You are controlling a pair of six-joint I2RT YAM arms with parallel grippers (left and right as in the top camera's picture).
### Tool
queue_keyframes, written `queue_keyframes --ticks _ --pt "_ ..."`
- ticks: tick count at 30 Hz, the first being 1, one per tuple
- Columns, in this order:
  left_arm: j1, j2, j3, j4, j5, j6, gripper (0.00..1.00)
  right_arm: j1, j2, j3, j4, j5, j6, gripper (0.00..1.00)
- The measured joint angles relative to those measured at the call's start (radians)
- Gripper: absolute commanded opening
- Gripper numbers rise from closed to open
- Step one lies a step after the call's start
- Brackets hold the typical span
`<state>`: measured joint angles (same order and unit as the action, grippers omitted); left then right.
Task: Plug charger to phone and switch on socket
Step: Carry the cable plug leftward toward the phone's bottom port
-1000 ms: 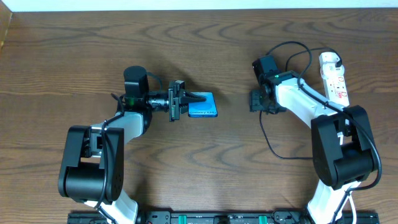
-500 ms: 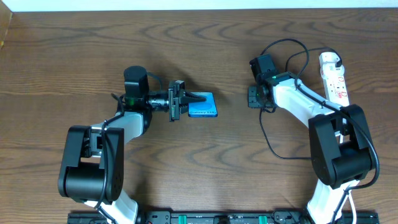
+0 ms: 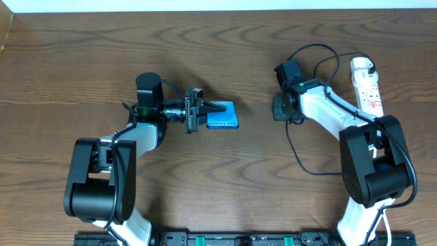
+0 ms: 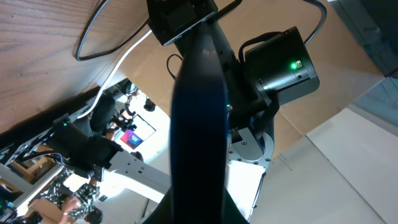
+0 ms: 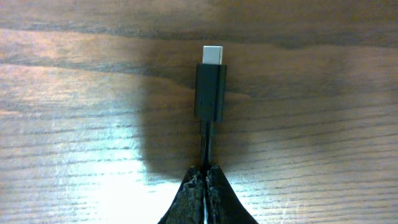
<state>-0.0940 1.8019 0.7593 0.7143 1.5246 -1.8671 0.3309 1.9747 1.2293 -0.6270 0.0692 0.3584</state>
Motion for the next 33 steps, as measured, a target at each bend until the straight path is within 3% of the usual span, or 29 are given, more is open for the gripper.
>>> queue_keyframes --ticks 11,21,27,33 --pt "0.000 0.000 0.000 0.000 0.000 0.000 0.07 -0.009 -0.053 -0.011 -0.079 -0.331 -0.155 0.01" --pt "0.000 0.000 0.000 0.000 -0.039 0.002 0.08 -0.054 -0.540 -0.013 -0.378 -0.520 -0.349 0.01" --pt "0.000 0.000 0.000 0.001 -0.091 0.052 0.07 -0.051 -0.726 -0.066 -0.459 -0.698 -0.429 0.02" --pt "0.000 0.000 0.000 0.003 -0.159 0.171 0.07 0.005 -0.824 -0.140 -0.472 -0.772 -0.406 0.02"
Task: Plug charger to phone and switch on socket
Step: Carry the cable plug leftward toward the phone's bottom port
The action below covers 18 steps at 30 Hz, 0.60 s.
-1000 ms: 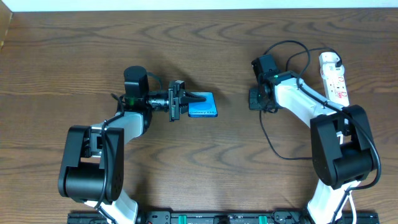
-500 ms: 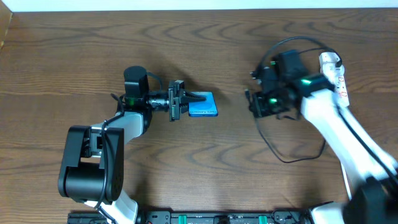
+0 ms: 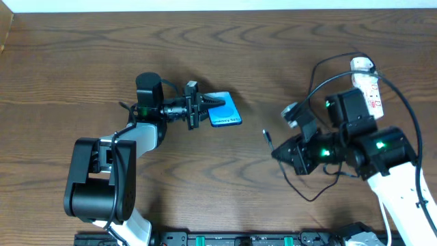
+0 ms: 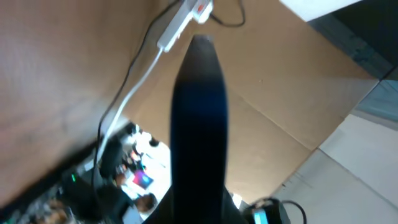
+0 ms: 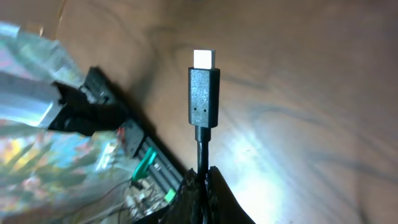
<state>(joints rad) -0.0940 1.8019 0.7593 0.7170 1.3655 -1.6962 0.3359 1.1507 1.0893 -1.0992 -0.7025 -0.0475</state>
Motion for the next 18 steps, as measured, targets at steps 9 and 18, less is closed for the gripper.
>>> queue_keyframes --ticks 9,18 --pt "0.000 0.000 0.005 0.230 -0.139 0.141 0.07 0.166 0.002 -0.073 0.151 0.097 0.210 0.02" --pt "0.000 0.000 0.010 0.481 -0.143 0.152 0.07 0.231 0.004 -0.085 0.286 0.127 0.388 0.02"
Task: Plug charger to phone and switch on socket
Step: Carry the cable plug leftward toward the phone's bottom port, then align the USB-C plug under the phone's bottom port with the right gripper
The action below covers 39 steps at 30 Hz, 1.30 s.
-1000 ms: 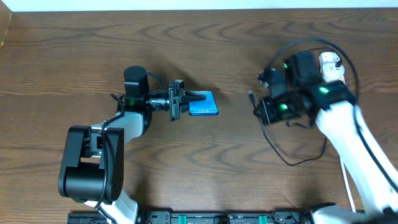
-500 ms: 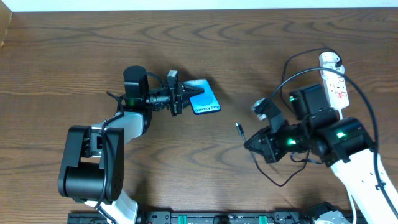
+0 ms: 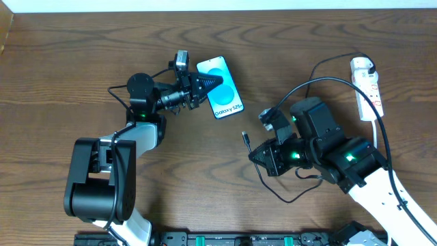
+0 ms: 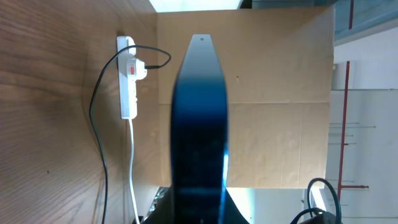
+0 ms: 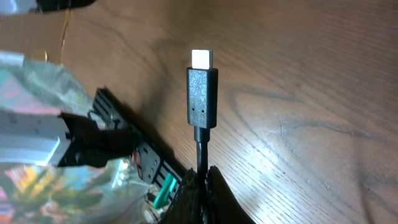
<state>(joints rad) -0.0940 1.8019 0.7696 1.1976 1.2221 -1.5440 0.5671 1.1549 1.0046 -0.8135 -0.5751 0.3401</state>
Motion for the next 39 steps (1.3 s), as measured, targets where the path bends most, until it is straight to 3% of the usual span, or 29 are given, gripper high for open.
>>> queue_keyframes --ticks 15,39 --pt "0.000 0.000 0.000 0.001 0.023 0.000 0.07 0.066 0.113 -0.001 0.074 0.114 0.038 0.01" --pt "0.000 0.000 0.000 0.001 0.059 0.047 0.08 0.137 0.114 -0.001 0.179 0.213 -0.010 0.01"
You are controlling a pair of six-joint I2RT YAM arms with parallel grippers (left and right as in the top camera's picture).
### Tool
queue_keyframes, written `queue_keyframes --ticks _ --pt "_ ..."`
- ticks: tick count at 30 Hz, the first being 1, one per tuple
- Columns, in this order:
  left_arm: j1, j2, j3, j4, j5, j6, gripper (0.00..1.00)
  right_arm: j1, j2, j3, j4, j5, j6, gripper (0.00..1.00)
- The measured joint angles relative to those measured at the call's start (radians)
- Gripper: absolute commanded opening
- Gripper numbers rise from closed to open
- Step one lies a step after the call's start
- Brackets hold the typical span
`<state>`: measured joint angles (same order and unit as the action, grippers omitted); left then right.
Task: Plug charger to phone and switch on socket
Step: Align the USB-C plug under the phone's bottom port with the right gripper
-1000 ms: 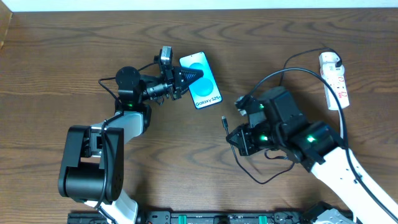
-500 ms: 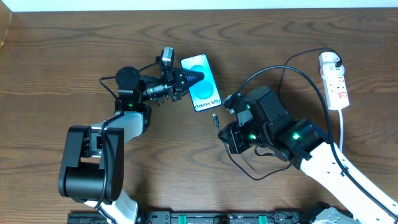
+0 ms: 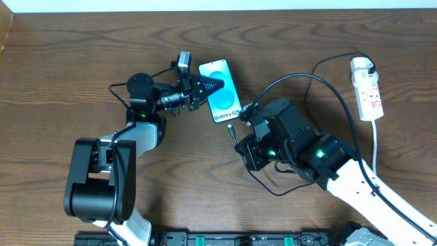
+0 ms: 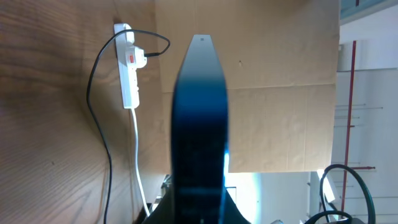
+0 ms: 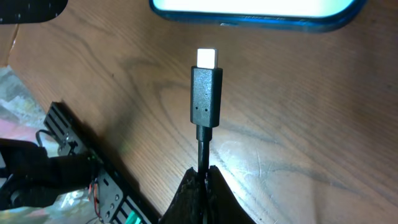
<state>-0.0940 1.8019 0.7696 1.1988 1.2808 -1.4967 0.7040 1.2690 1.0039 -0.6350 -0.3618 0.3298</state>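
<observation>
My left gripper [image 3: 205, 89] is shut on a blue-cased phone [image 3: 222, 91], held off the wooden table with its lit screen facing up. The left wrist view shows the phone [image 4: 199, 124] edge-on, filling the centre. My right gripper [image 5: 203, 172] is shut on the black charger cable just behind its USB-C plug [image 5: 205, 93]. The plug's metal tip points at the phone's lower edge [image 5: 255, 14], a short gap away. From overhead, the plug [image 3: 233, 128] sits just below the phone's near end. The white power strip [image 3: 366, 89] lies at the far right with the charger's adapter [image 3: 362, 65] in it.
The black cable [image 3: 307, 76] arcs from the power strip across the right half of the table to my right gripper. The power strip [image 4: 127, 74] also shows in the left wrist view, with a cardboard wall behind it. A black rail runs along the table's near edge [image 3: 225, 239].
My right gripper has moved up and left with the plug, from mid-table to just short of the phone's near end. The phone has tilted slightly in my left gripper.
My left gripper held the phone on edge low over mid-table, while the right gripper held the plug near the table's right centre. Then the phone tilted and the right arm stood nearer the front. Then the phone was raised face up further back, and now the plug faces its end.
</observation>
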Motion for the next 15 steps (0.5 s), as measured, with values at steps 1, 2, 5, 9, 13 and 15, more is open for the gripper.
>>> queue_keyframes --ticks 1,2,5,9,13,15 --pt "0.000 0.000 0.000 0.000 0.000 0.003 0.07 0.000 0.000 0.000 0.002 0.003 0.002 0.01" --pt "0.000 0.000 0.000 0.000 0.000 0.005 0.07 0.000 0.000 0.000 0.003 0.004 0.004 0.01" --pt "0.000 0.000 0.000 0.000 0.000 0.006 0.07 0.000 0.000 0.000 0.004 0.011 0.019 0.01" --pt "0.000 0.000 0.000 0.000 0.000 0.008 0.07 0.000 0.000 0.000 0.004 0.016 0.039 0.01" --pt "0.000 0.000 0.000 0.000 0.000 0.010 0.07 0.000 0.000 0.000 0.004 0.018 0.059 0.01" --pt "0.000 0.000 0.000 0.000 0.000 0.010 0.07 0.000 0.000 0.000 0.005 0.018 0.065 0.01"
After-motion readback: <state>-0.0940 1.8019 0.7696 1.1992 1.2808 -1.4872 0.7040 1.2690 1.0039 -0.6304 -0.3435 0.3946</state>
